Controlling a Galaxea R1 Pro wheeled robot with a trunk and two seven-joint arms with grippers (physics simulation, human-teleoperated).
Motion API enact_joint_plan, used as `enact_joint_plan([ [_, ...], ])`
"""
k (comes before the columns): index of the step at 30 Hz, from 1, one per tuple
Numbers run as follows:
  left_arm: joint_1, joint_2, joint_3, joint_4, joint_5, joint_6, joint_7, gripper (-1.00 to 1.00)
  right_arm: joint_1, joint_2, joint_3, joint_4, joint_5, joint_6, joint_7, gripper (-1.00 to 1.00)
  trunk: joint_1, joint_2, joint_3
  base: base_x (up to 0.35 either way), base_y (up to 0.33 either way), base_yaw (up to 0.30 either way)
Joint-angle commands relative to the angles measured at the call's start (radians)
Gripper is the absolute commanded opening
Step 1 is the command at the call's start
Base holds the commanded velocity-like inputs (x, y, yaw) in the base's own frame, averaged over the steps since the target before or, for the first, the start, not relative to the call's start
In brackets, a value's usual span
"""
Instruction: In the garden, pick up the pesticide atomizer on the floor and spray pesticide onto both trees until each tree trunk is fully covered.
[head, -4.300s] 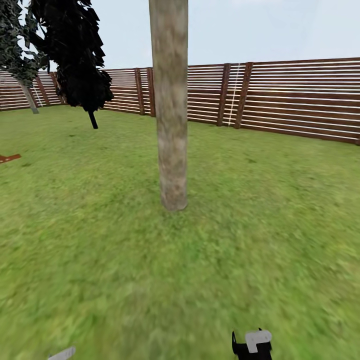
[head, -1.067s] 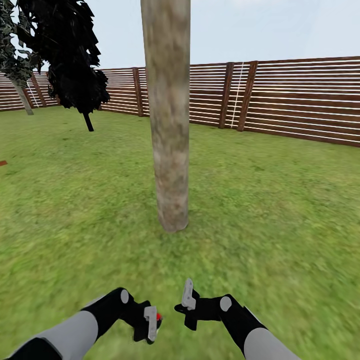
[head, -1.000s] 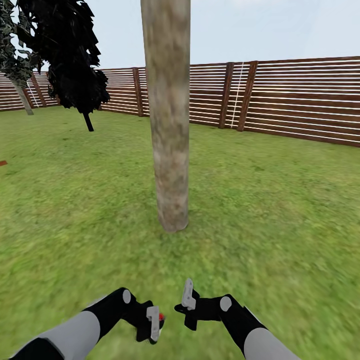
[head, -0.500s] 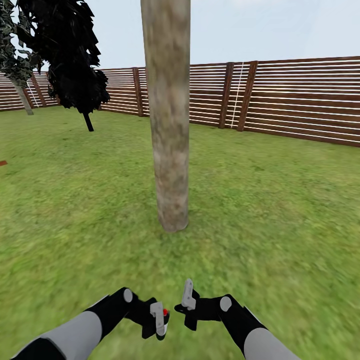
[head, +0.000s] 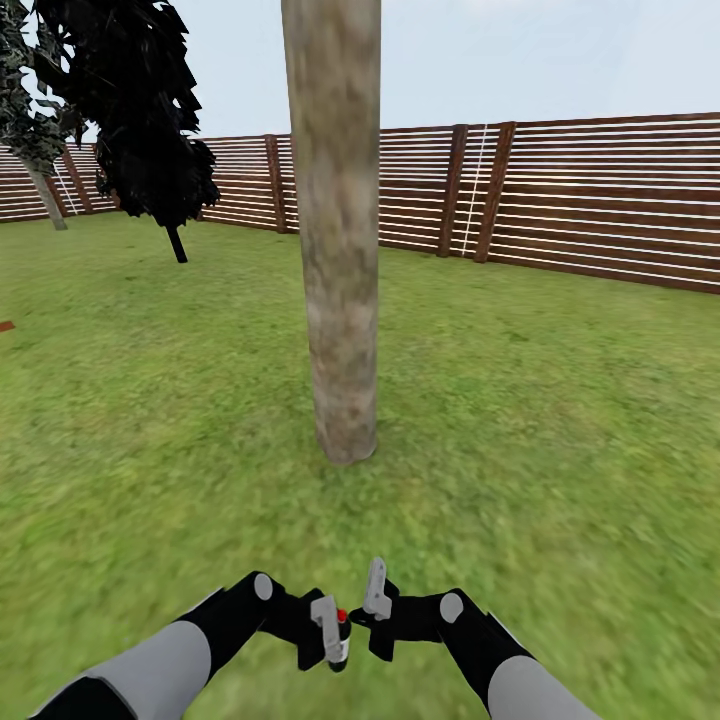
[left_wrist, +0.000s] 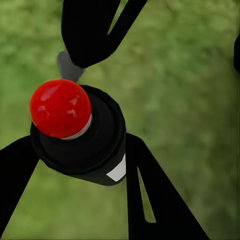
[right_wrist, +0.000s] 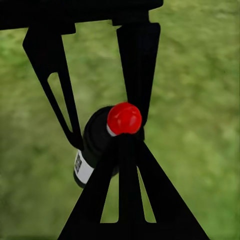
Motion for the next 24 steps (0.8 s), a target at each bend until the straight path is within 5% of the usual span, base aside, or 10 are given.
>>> enact_joint_plan([
  [1, 0.000, 0.000, 0.002, -0.001, -0.009, -0.009, -0.001, -1.00, 0.000, 0.001, -0.008, -0.001, 0.008, -0.004, 0.005, -1.00, 0.000, 0.000, -0.001, 0.000, 0.000, 0.000],
  [14, 0.001, 0.016, 0.002, 0.006, -0.012, -0.009, -0.002, -1.00, -0.001, 0.001, -0.008, 0.000, 0.008, -0.004, 0.005, -1.00, 0.000, 0.000, -0.001, 0.000, 0.000, 0.000],
  [15, 0.005, 0.056, 0.001, 0.012, -0.013, -0.009, -0.002, -1.00, 0.000, 0.001, -0.008, 0.001, 0.007, -0.004, 0.005, -1.00, 0.000, 0.000, -0.001, 0.000, 0.000, 0.000],
  [24, 0.010, 0.231, -0.001, 0.017, -0.014, -0.009, -0.002, -1.00, 0.000, 0.001, -0.008, 0.001, 0.009, -0.004, 0.005, -1.00, 0.000, 0.000, -0.001, 0.000, 0.000, 0.000],
])
